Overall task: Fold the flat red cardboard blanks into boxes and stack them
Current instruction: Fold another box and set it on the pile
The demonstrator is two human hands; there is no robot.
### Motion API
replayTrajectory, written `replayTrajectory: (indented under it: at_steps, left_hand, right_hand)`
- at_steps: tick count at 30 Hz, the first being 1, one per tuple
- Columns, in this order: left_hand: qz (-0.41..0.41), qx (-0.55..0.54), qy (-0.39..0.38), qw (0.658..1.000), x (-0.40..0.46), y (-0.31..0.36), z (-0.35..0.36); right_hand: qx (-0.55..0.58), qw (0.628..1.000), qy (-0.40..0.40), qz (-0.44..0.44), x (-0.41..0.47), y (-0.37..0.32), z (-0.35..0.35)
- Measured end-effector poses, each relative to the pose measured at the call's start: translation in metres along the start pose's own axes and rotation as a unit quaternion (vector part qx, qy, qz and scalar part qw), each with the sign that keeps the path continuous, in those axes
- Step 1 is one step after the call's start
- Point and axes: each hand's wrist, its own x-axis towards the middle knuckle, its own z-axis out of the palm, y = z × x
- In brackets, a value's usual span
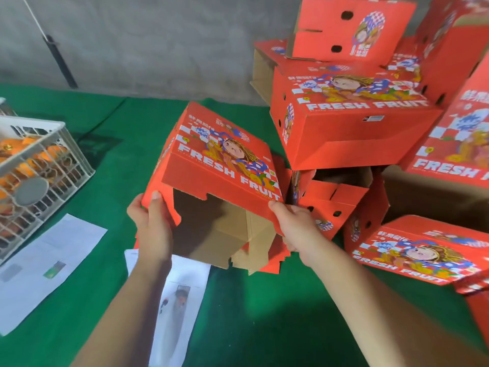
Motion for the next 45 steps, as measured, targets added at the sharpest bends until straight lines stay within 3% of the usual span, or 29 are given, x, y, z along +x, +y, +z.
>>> replayTrajectory:
  at_steps: [10,17,21,35,42,45]
  left_hand:
    - [0.003,-0.031,-0.033,0.999,-0.085,0.002,0.000]
    - [-0.019,-0.020,0.089,0.996,-0.161,-0.007,0.013]
    - [-0.009,-0.073,0.089,0.993,-0.204,-0.005,0.014]
    - [-0.137,-0.029,0.117,0.983,-0.308,-0.002,0.012]
    - [-0.156,-0.010,0.014,0.988,-0.336,-0.027,0.000]
    - [-0.127,0.002,-0.026,0.992,-0.347,-0.026,-0.004]
  right_hand:
    - [-0.024,0.999,-0.021,-0.006,-0.075,0.032,-0.050]
    - [-0.048,0.995,-0.084,0.019,-0.109,0.067,-0.093]
    - [-0.054,0.994,-0.087,0.032,-0.125,0.083,-0.123]
    - [-0.074,0.993,-0.083,-0.039,-0.164,0.103,-0.184]
    - [-0.062,0.992,-0.066,-0.090,-0.180,0.114,-0.224]
    - [0.037,0.994,-0.063,-0.076,-0.186,0.119,-0.237]
